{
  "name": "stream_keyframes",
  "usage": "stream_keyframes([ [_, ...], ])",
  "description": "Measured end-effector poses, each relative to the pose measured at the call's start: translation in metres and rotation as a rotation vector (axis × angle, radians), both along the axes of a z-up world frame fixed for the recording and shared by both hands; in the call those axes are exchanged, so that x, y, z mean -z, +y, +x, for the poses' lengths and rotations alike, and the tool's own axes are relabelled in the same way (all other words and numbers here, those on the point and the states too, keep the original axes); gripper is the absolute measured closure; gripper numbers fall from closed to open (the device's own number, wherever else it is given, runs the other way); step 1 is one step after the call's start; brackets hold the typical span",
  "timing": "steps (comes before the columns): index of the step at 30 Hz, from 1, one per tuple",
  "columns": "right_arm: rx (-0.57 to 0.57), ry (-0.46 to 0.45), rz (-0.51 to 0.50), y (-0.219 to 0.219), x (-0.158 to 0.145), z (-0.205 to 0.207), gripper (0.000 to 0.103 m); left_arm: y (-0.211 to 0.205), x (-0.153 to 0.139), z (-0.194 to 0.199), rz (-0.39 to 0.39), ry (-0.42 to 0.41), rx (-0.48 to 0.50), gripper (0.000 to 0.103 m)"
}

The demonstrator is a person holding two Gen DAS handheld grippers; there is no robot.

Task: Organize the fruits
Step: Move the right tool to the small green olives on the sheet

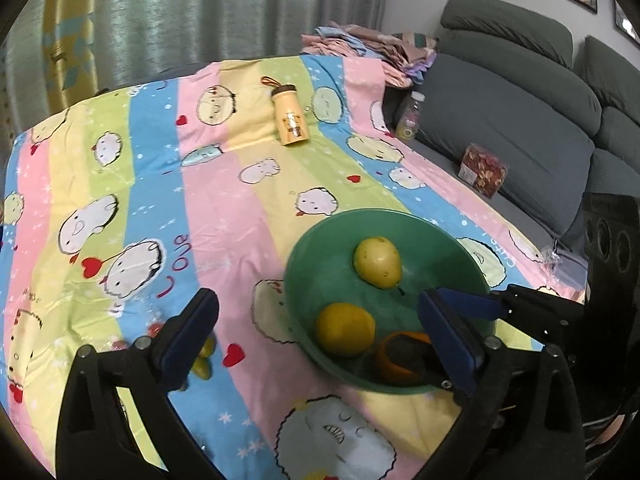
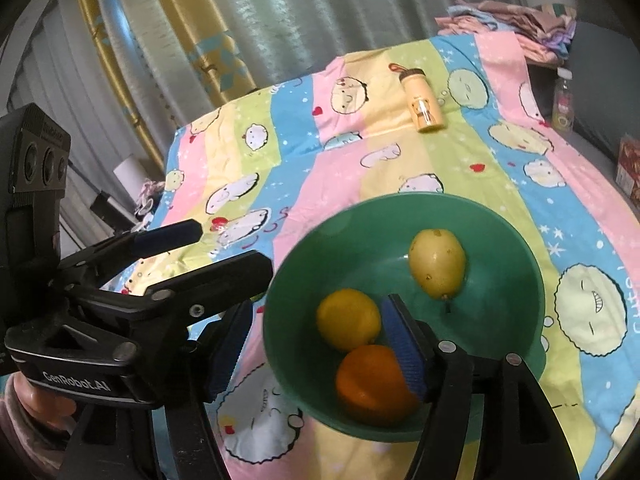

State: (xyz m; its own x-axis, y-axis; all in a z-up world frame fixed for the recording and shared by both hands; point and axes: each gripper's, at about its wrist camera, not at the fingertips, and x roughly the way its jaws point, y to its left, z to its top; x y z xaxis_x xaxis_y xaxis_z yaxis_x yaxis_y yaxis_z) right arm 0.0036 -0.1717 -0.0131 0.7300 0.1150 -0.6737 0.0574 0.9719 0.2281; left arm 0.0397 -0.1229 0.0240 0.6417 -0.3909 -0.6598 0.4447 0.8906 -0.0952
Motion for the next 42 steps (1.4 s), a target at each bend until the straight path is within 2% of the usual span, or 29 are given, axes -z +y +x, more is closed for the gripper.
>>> stream_keyframes([
  [7, -0.029, -0.016, -0.022, 0.016, -0.011, -0.002, 0.033, 0.051, -0.004, -0.006, -0.055, 0.019, -0.104, 0.001],
  [14, -0.099, -0.024, -0.045, 0.040, -0.016, -0.001, 0.033, 0.123, 0.003, -0.008, -0.120, 0.064, -0.272, 0.001],
  [18, -0.135, -0.015, -0.055, 0.052, -0.015, 0.002, 0.033, 0.157, 0.011, -0.015, -0.128, 0.089, -0.353, 0.001],
  [26, -0.201, 0.029, -0.071, 0.076, -0.005, 0.011, 0.033, 0.182, 0.043, -0.025, -0.152, 0.187, -0.369, 0.001],
  [33, -0.251, 0.098, -0.100, 0.099, 0.015, 0.021, 0.033, 0.189, 0.069, -0.022, -0.278, 0.299, -0.307, 0.002],
  [36, -0.275, 0.128, -0.101, 0.107, 0.025, 0.028, 0.033, 0.195, 0.075, -0.022, -0.329, 0.320, -0.299, 0.004],
  [42, -0.316, 0.199, -0.093, 0.127, 0.048, 0.056, 0.033, 0.213, 0.075, -0.021, -0.368, 0.310, -0.320, 0.004],
])
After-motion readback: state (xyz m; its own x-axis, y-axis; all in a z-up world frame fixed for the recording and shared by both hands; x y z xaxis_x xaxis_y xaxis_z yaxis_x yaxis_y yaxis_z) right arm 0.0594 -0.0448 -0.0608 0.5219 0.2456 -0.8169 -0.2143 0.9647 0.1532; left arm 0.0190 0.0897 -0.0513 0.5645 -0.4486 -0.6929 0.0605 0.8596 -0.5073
